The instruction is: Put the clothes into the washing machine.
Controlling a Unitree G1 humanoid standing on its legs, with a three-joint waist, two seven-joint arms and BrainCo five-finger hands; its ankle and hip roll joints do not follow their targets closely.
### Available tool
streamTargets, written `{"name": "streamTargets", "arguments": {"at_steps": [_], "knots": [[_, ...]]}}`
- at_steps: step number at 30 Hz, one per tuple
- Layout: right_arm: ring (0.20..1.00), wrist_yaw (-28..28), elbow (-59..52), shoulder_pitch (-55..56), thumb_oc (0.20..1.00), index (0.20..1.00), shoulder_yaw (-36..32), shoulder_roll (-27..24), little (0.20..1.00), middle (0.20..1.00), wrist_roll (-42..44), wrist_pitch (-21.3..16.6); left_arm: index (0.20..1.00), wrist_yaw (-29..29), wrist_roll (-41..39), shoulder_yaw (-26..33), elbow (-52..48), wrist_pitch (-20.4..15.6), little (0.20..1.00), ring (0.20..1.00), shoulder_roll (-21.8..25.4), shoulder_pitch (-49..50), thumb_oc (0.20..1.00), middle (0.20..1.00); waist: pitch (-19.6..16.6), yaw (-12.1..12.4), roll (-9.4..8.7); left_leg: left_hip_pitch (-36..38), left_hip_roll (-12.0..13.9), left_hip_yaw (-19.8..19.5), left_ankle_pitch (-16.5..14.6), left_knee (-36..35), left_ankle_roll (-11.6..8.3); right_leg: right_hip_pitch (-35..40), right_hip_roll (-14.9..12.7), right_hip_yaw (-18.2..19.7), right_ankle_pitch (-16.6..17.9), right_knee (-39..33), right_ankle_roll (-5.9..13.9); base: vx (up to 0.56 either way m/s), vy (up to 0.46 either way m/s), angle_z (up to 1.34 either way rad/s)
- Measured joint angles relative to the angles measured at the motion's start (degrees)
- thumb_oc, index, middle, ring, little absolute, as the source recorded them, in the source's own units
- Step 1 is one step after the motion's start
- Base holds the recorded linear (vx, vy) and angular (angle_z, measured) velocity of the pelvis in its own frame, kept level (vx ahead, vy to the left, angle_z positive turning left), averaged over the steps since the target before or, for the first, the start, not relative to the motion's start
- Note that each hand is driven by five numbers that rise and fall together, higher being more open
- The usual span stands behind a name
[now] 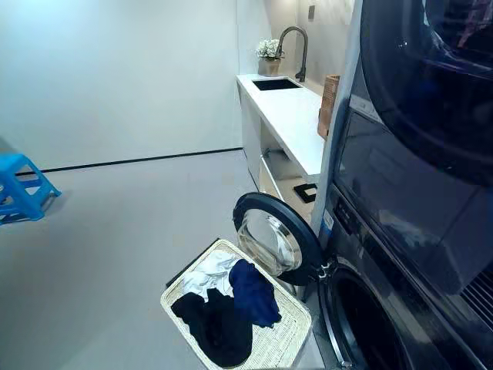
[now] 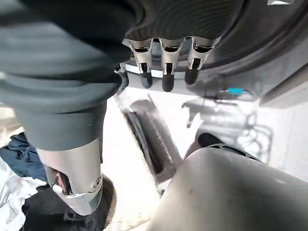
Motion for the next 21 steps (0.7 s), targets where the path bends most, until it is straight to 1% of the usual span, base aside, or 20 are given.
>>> {"name": "streamTargets", "arguments": {"at_steps": [1, 3, 8, 12, 14, 16, 21], "knots": [[1.000, 0.0, 0.0, 0.0, 1.000, 1.000, 0.0, 0.0, 1.000, 1.000, 0.0, 0.0, 1.000, 0.2, 0.0, 0.0, 0.0, -0.1, 1.000, 1.000, 0.0, 0.0, 1.000, 1.000, 0.0, 0.0, 0.00, 0.0, 0.0, 0.0, 0.0, 0.0, 0.00, 0.0, 0.0, 0.0, 0.0, 0.0, 0.00, 0.35, -0.017, -0.44], [1.000, 0.0, 0.0, 0.0, 1.000, 1.000, 0.0, 0.0, 1.000, 1.000, 0.0, 0.0, 1.000, 0.6, 0.0, 0.0, 0.0, -0.4, 1.000, 1.000, 0.0, 0.0, 1.000, 1.000, 0.0, 0.0, 0.01, -0.1, 0.0, 0.0, 0.0, 0.0, 0.00, -0.1, 0.0, 0.0, 0.0, 0.0, 0.00, 0.00, 0.000, 0.00], [1.000, 0.0, 0.0, 0.0, 1.000, 1.000, 0.0, 0.0, 1.000, 1.000, 0.0, 0.0, 1.000, 3.0, 0.0, 0.0, -0.1, -3.1, 1.000, 1.000, -0.2, 0.0, 1.000, 1.000, 0.1, 0.0, 0.00, -0.3, 0.0, 0.0, 0.0, 0.0, -0.01, -0.2, 0.0, 0.0, 0.0, 0.0, 0.00, 0.00, 0.000, 0.00], [1.000, 0.0, 0.0, 0.0, 1.000, 1.000, 0.0, -0.1, 1.000, 1.000, 0.0, 0.0, 1.000, 6.4, 0.1, 0.0, -0.1, -6.4, 1.000, 1.000, -0.4, 0.0, 1.000, 1.000, 0.3, 0.0, -0.01, -0.6, 0.0, 0.0, 0.0, 0.0, -0.01, -0.7, 0.0, 0.0, 0.0, 0.0, 0.00, 0.00, 0.000, 0.00], [1.000, 0.1, 0.0, -0.1, 1.000, 1.000, 0.0, -0.1, 1.000, 1.000, 0.0, 0.0, 1.000, 9.0, 0.1, 0.0, -0.2, -8.2, 1.000, 1.000, -0.5, 0.0, 1.000, 1.000, 0.6, 0.0, -0.06, -0.8, 0.0, 0.0, 0.0, 0.0, -0.02, -1.0, 0.0, 0.0, 0.0, 0.0, 0.00, 0.00, 0.000, 0.00], [1.000, 0.1, 0.0, -0.1, 1.000, 1.000, 0.0, -0.2, 1.000, 1.000, 0.0, 0.0, 1.000, 10.5, 0.1, 0.0, -0.3, -9.2, 1.000, 1.000, -0.6, 0.0, 1.000, 1.000, 1.0, 0.0, -0.08, -0.8, 0.0, 0.1, 0.0, 0.0, -0.06, -1.0, 0.0, 0.0, 0.0, 0.0, 0.02, 0.00, 0.000, 0.00], [1.000, 0.1, 0.0, 0.0, 1.000, 1.000, -0.1, -0.4, 1.000, 1.000, 0.0, -0.2, 1.000, 11.6, 0.5, 0.0, -0.3, -9.9, 1.000, 1.000, -0.7, 0.0, 1.000, 1.000, 2.5, 0.0, -0.27, -1.2, 0.0, 0.1, 0.0, 0.0, -0.15, -1.2, -0.1, 0.0, 0.0, 0.0, 0.05, 0.05, 0.004, -0.01]]}}
